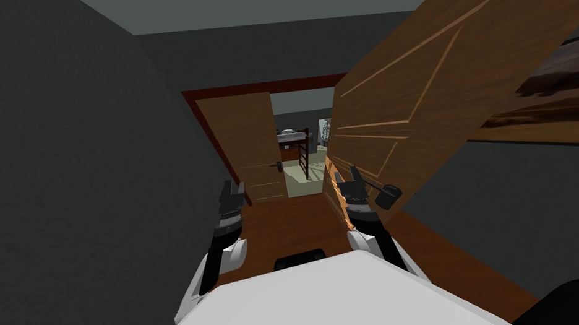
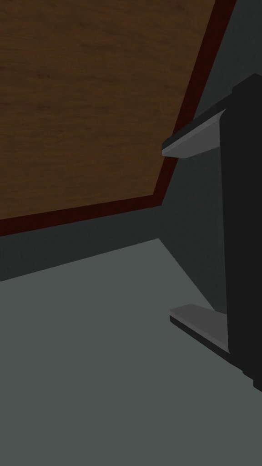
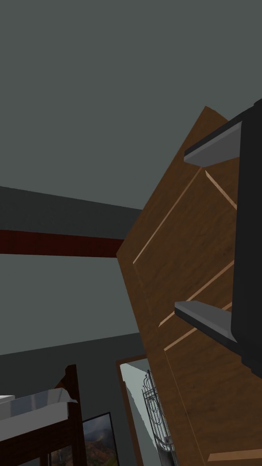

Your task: Pull the door open

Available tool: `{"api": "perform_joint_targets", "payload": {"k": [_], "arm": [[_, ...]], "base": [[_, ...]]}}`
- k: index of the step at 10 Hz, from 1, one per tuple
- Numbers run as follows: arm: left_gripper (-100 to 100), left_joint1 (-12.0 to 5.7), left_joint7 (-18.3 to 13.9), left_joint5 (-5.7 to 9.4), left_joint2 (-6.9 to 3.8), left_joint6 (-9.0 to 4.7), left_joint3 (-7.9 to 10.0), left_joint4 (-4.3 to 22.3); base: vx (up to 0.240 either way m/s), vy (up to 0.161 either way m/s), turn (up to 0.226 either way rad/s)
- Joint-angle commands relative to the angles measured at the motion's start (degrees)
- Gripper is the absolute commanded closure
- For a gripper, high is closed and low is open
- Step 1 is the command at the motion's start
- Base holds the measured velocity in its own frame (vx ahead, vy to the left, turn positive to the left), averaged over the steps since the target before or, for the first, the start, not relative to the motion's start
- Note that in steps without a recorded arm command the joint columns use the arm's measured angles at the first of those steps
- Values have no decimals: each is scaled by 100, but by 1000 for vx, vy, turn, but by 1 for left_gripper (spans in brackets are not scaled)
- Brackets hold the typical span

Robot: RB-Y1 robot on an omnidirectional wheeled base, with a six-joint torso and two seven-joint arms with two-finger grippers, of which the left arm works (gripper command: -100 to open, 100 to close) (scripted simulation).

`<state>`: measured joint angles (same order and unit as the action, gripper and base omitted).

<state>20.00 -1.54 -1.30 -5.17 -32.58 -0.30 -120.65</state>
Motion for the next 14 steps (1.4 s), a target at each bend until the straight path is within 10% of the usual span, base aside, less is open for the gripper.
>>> {"api": "perform_joint_targets", "payload": {"k": [1,14], "arm": [[-100,-68,-35,24,-46,42,21,225],[-100,-712,-363,272,-477,466,302,1918]], "base": [[104,-19,-61],[95,-28,-58]]}}
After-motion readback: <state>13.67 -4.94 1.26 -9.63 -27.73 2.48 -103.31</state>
